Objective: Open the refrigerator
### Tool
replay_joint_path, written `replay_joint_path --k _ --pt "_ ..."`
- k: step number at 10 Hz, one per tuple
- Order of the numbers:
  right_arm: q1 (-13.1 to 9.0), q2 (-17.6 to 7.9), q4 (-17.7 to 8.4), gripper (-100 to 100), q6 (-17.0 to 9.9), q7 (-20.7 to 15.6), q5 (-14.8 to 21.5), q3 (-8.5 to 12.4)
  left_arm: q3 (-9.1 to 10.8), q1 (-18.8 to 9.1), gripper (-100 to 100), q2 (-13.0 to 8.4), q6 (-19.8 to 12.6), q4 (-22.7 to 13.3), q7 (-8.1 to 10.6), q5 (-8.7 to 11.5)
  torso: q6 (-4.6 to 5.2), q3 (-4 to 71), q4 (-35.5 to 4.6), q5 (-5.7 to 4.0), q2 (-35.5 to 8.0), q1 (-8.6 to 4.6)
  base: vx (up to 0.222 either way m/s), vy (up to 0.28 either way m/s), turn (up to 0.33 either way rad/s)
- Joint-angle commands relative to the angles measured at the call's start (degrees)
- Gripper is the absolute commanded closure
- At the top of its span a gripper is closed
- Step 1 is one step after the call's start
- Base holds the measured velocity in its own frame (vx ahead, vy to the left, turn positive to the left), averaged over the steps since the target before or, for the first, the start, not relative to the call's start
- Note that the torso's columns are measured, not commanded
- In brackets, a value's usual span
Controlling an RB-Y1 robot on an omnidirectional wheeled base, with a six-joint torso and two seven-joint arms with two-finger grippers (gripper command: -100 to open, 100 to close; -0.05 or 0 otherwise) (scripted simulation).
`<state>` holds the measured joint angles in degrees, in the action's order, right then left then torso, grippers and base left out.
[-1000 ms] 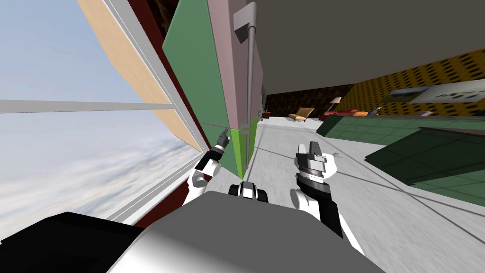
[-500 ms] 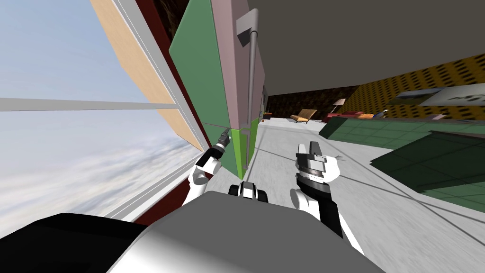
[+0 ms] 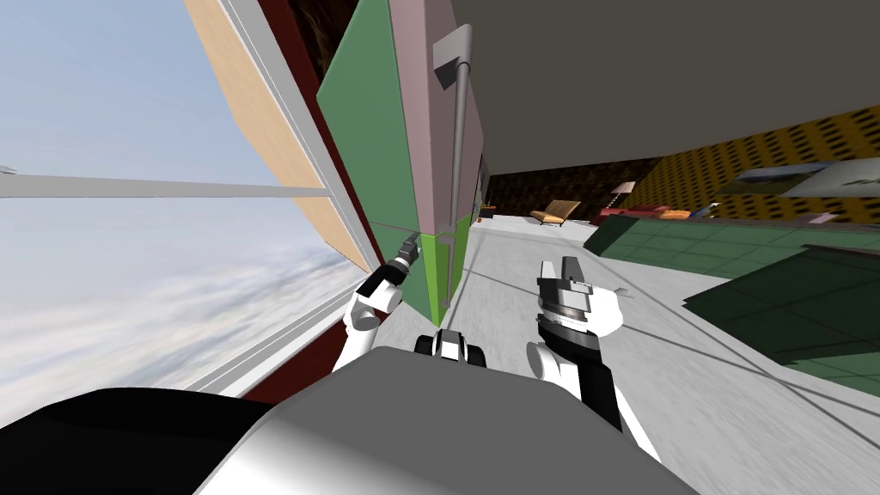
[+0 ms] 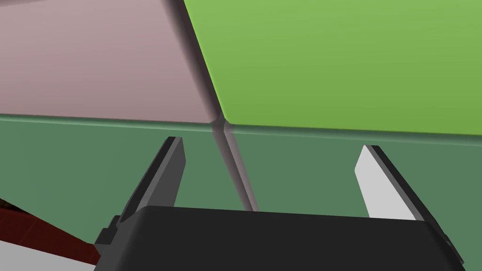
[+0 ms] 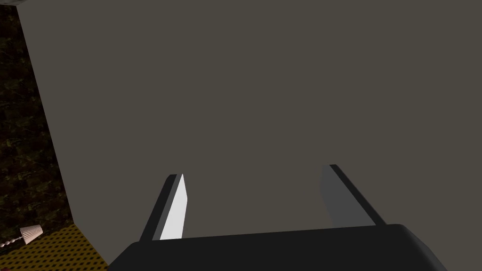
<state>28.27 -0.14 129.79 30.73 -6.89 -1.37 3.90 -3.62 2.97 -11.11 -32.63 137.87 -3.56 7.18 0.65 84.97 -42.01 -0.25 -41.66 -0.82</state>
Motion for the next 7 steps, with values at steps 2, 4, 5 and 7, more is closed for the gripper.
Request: replay_joint_path --k 2,4,5,7 --pt "0.00 0.00 0.00 0 0.00 0.00 0.00 0.00 -0.52 -1.94 -100 0.23 -4.44 0.22 0.14 0.55 0.12 0.03 0.05 -0.03 0.05 -0.13 0.006 -0.022 0.034" --pt "0.00 0.00 0.00 0 0.00 0.00 0.00 0.00 -0.55 -2.99 -100 0.50 -6.83 0.56 0.13 0.69 0.18 0.08 0.08 -0.06 0.14 -0.25 0.013 -0.027 0.033" --pt "0.00 0.00 0.00 0 0.00 0.00 0.00 0.00 -0.58 -3.99 -100 0.88 -9.05 0.97 0.12 0.82 0.23 0.10 0.11 -0.07 0.16 -0.28 -0.003 -0.026 0.027" --pt "-0.01 0.00 0.00 0 0.00 0.00 0.00 -0.01 -0.61 -4.95 -100 1.39 -11.26 1.46 0.11 0.94 0.16 0.12 -0.03 -0.12 0.15 -0.28 -0.010 -0.048 0.029"
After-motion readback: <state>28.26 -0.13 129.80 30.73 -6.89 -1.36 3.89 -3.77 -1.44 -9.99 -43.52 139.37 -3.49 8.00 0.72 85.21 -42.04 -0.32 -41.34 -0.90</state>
